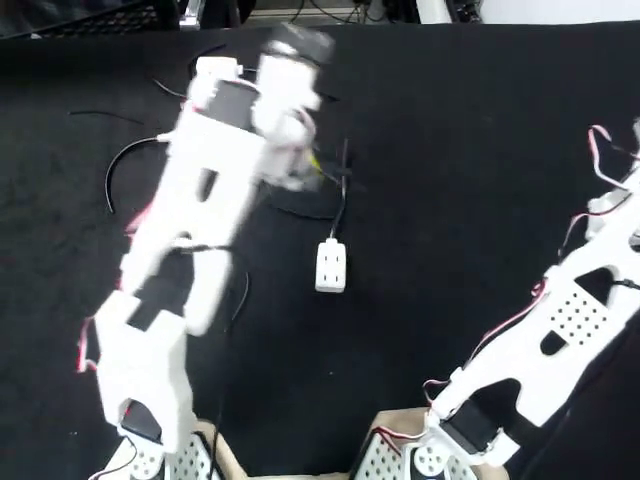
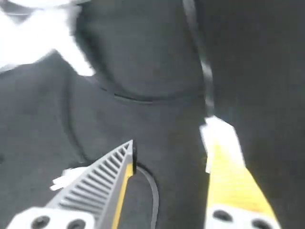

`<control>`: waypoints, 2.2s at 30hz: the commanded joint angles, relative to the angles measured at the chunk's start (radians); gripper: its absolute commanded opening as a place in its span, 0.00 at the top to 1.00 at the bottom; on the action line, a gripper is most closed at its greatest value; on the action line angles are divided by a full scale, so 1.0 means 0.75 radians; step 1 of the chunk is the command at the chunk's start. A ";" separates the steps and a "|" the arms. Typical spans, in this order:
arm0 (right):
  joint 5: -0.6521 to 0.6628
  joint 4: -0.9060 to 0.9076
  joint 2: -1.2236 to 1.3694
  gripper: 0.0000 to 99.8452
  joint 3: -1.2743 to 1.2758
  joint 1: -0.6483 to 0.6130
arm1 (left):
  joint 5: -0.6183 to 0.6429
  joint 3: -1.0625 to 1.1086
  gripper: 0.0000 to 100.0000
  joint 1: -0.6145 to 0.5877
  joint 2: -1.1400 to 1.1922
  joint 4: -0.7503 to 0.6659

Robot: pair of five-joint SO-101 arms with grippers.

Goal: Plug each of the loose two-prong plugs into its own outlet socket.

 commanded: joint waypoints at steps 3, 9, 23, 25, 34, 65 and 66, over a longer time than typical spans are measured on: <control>0.008 0.039 0.066 0.75 -0.060 -0.094 | 0.170 0.109 0.75 -0.296 -0.113 0.018; 0.008 0.039 0.177 0.75 -0.060 -0.184 | 0.403 0.365 0.75 -0.394 -0.106 0.004; 0.008 0.039 0.281 0.75 -0.062 -0.231 | 0.822 0.926 0.75 -0.453 -0.119 -0.239; 0.008 0.039 0.281 0.75 -0.062 -0.231 | 0.865 0.942 0.75 -0.451 -0.119 -0.239; 0.008 0.039 0.283 0.75 -0.056 -0.245 | 0.990 0.989 0.76 -0.465 -0.108 -0.301; 0.008 -0.018 0.416 0.75 -0.126 -0.260 | 1.172 1.255 0.85 -0.652 -0.119 -0.649; 0.008 -0.018 0.416 0.75 -0.126 -0.260 | 1.119 1.237 0.85 -0.645 -0.119 -0.646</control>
